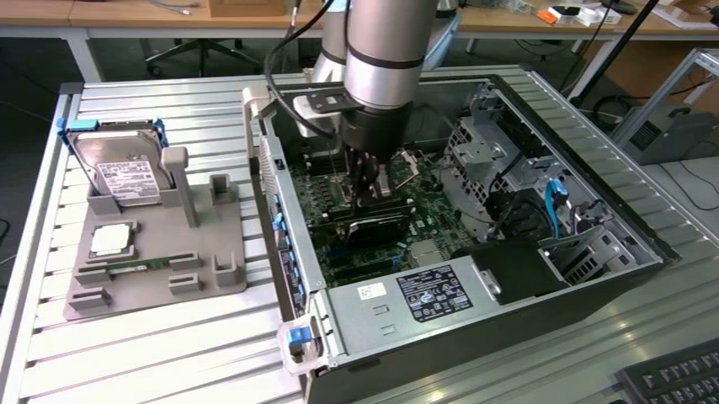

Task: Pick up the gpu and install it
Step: 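Press down on the gpu until it lock into place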

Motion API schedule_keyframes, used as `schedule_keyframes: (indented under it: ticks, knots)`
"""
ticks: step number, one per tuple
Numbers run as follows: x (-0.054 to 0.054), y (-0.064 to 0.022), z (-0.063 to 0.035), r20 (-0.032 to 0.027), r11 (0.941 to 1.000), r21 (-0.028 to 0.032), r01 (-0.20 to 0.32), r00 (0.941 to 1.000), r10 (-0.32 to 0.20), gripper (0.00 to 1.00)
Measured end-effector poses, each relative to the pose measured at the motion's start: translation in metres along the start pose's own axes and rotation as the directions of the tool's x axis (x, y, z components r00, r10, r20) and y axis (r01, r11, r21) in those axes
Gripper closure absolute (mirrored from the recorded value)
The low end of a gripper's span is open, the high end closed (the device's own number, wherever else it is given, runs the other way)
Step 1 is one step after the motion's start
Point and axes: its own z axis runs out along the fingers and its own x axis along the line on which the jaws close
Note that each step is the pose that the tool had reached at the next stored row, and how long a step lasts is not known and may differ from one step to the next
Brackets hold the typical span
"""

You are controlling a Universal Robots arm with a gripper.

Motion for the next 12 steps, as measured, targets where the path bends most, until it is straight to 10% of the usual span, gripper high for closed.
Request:
schedule_keyframes:
  ticks: [12]
  knots:
    - [0.006,0.0249,0.0049,-0.0024,1.0,0.0014,0.0,1.0,0.0,0.89]
